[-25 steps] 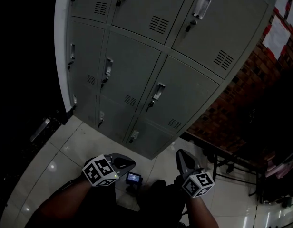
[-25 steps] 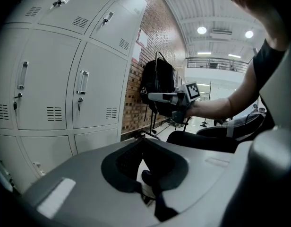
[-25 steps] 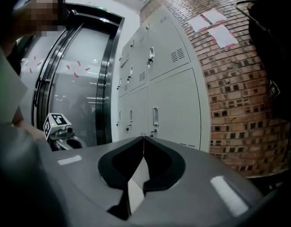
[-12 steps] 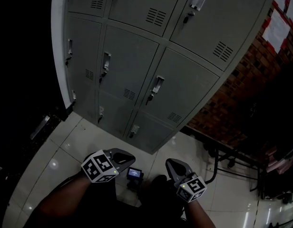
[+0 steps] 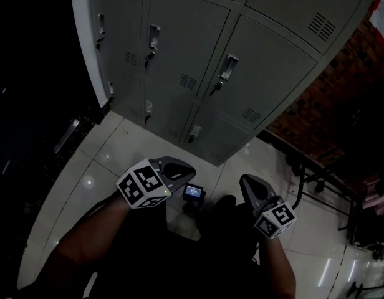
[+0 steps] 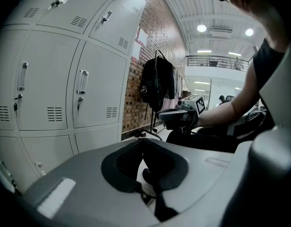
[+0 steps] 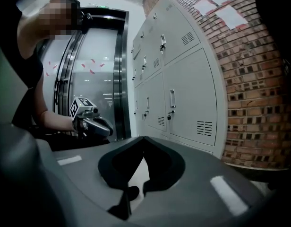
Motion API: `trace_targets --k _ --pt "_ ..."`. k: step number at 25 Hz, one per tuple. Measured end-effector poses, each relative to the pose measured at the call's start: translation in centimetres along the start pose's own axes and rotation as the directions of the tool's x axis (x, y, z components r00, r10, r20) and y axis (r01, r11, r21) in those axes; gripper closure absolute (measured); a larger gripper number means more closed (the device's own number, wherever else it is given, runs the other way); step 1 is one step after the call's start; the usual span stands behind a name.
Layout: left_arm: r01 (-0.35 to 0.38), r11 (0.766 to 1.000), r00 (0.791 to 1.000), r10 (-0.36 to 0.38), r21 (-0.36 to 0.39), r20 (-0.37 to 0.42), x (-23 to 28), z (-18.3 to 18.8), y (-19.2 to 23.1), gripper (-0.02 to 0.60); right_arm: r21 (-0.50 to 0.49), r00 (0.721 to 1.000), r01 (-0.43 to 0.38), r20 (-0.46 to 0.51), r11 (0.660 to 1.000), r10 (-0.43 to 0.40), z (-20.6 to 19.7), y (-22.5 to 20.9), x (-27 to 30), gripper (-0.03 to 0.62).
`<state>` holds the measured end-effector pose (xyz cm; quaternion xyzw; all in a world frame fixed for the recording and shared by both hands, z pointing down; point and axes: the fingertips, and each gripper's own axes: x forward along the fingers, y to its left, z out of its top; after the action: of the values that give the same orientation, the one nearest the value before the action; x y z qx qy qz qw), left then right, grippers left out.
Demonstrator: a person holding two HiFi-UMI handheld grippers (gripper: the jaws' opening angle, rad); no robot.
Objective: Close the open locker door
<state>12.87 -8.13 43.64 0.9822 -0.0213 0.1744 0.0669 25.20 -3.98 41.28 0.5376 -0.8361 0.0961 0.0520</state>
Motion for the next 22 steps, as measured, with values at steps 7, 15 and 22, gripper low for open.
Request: trace_targets --k 7,15,22 --pt "-0.001 1.0 1.0 0.001 0.0 -0.002 0.04 -0.25 -0.23 0.569 0.013 1.0 -0.008 0.023 1.0 0.007 -0.02 0.1 -0.28 0.592" --pt "-0.004 1.0 1.0 0.004 -0.001 -0.007 0.03 -0.41 -0.3 0.569 0.022 1.0 -0.009 0.018 1.0 0.009 -0.26 0.05 -0.3 0.592" --pt "-0.003 1.0 1.0 0.003 0.0 -0.007 -0.03 -0.41 -0.29 0.569 0.042 0.999 -0.029 0.038 0.999 0.027 0.29 0.67 -0.05 0.592"
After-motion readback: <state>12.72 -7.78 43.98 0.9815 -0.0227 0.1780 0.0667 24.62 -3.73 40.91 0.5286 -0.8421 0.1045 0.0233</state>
